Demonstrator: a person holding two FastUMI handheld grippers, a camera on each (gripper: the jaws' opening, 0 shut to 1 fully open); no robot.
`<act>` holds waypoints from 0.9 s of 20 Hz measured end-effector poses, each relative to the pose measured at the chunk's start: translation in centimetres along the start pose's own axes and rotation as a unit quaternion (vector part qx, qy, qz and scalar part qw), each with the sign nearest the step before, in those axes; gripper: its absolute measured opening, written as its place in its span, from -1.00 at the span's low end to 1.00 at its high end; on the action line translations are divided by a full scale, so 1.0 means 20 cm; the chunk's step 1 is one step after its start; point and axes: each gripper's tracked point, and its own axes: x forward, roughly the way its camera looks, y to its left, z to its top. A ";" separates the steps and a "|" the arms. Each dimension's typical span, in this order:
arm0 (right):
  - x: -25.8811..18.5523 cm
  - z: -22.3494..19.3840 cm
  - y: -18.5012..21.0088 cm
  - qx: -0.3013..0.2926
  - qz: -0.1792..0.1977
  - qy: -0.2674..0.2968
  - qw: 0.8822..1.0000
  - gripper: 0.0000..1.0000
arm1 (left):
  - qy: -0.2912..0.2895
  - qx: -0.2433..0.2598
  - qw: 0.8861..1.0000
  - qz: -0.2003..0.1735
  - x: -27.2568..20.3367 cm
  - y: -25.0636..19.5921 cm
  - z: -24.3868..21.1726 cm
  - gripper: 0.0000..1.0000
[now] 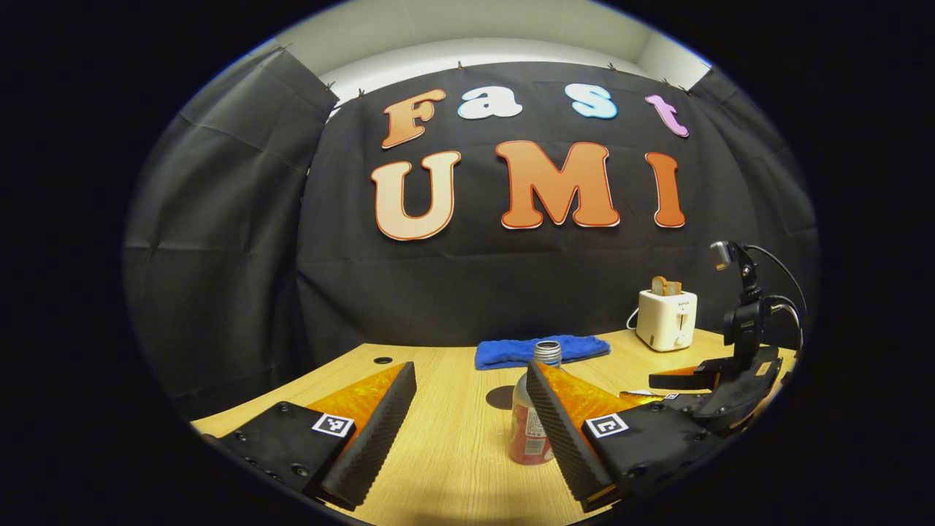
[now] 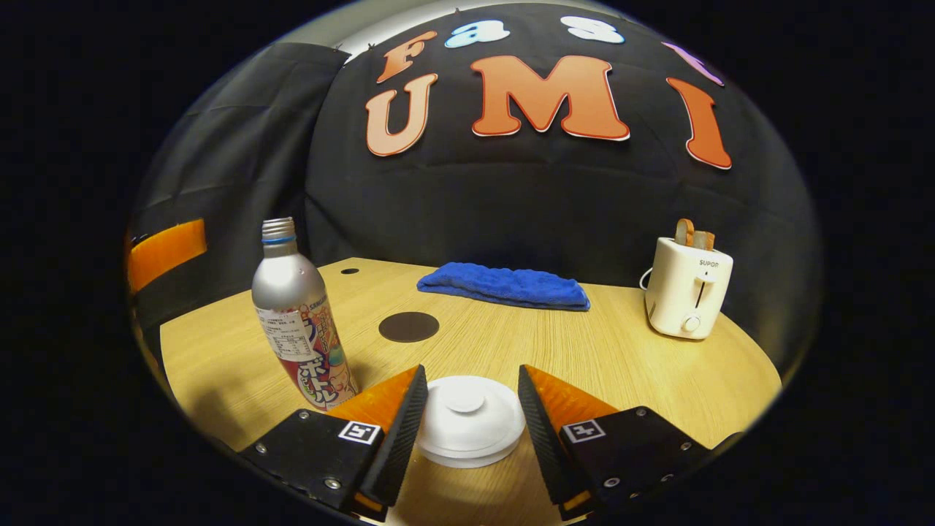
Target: Open the teacup lid with one hand, grasp the water bottle and pour water into the teacup with the other hand; after pouring, place the water bottle on the coaster and then close the teacup lid.
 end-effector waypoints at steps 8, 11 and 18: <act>0.00 0.01 0.02 -0.013 0.000 0.003 1.000 -0.24 | 0.004 -0.004 1.000 -0.006 -0.01 0.00 -0.03 1.00; 0.00 0.01 0.02 -0.010 0.003 0.004 1.000 -0.54 | 0.007 -0.008 1.000 -0.010 0.00 -0.01 -0.05 1.00; -0.03 0.05 0.01 0.012 -0.001 -0.008 1.000 -0.53 | 0.030 -0.014 0.999 -0.029 0.05 -0.08 -0.19 0.99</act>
